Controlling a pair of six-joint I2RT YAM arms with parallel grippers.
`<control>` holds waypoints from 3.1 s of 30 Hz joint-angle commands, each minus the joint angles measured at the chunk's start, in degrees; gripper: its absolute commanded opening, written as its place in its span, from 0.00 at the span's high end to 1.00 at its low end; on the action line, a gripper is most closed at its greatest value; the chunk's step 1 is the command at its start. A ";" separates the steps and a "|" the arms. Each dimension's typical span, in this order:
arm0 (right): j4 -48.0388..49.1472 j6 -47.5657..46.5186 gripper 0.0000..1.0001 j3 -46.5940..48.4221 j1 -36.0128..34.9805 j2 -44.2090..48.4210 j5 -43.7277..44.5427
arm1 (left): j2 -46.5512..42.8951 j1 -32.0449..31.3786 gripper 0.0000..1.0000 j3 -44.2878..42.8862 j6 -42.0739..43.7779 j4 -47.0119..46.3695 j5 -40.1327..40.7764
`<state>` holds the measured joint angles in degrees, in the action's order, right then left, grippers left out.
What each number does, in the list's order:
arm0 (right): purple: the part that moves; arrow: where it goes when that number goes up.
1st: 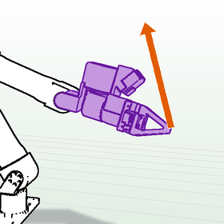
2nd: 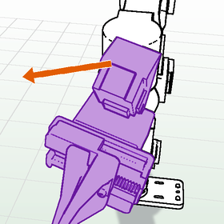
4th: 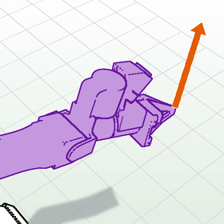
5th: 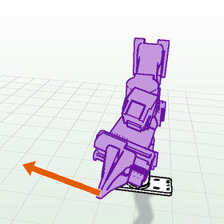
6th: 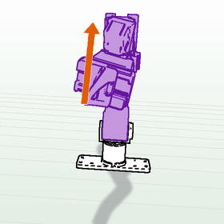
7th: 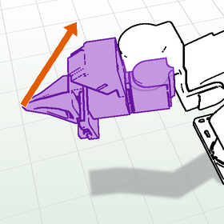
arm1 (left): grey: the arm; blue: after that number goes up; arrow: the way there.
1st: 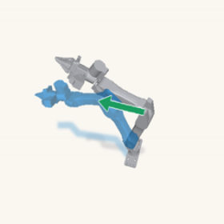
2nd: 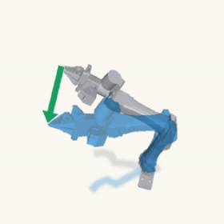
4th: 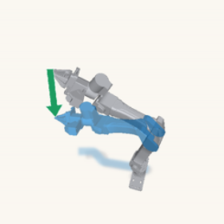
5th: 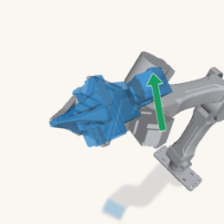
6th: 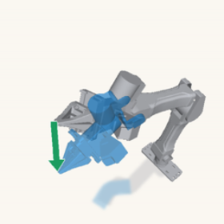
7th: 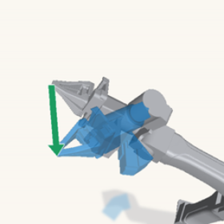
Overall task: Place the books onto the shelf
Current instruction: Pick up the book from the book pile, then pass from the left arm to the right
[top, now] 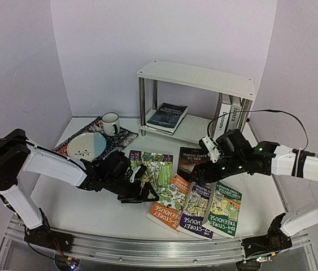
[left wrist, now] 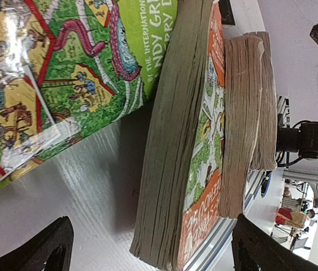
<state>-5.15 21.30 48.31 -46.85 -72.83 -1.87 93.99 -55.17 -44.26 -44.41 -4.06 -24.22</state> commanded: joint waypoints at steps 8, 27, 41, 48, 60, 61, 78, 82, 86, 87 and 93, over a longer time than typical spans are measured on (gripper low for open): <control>-1.11 -0.04 0.02 0.24 0.06 -0.46 -0.81 | 9.52 -2.59 0.15 -6.91 -1.25 -5.29 -8.09; -3.98 -5.37 0.02 2.82 0.08 6.23 6.44 | 3.60 -1.65 1.00 -9.31 -3.88 -3.42 -6.24; -3.65 -21.19 0.03 8.03 0.06 16.69 -3.24 | -13.09 7.56 1.00 -9.98 1.03 8.27 -8.48; -0.99 -28.46 0.11 10.30 -0.85 13.83 -12.89 | -17.42 16.32 0.99 -10.84 -0.02 7.15 -24.05; 23.01 -62.76 0.02 -3.23 -10.38 16.19 -12.89 | -17.82 18.79 1.00 -17.64 2.43 13.53 -35.13; 24.17 -66.15 0.02 -4.39 -10.54 16.42 -13.90 | -18.13 18.79 1.00 -17.68 2.16 13.60 -35.27; 25.29 -103.81 0.03 -3.43 -13.97 9.36 -5.79 | -20.42 18.78 0.97 -16.53 0.03 13.63 -38.20; 29.61 -107.70 0.03 -4.14 -14.07 8.16 -2.69 | -20.89 18.72 0.97 -15.83 0.07 13.68 -38.43; 35.67 -111.62 0.06 -5.17 -14.06 6.55 -0.56 | -21.32 18.69 0.98 -15.35 0.37 13.61 -38.77; 36.31 -112.17 0.07 -5.10 -14.06 6.10 -0.54 | -21.36 18.69 0.98 -15.29 0.38 13.58 -38.85; 36.66 -113.44 0.27 -2.86 -14.17 3.36 -0.50 | -21.46 18.54 0.98 -15.40 0.53 13.63 -39.17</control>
<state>27.65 -90.23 43.00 -60.58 -68.09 -3.47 75.68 -36.69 -58.15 -44.97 14.04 -60.05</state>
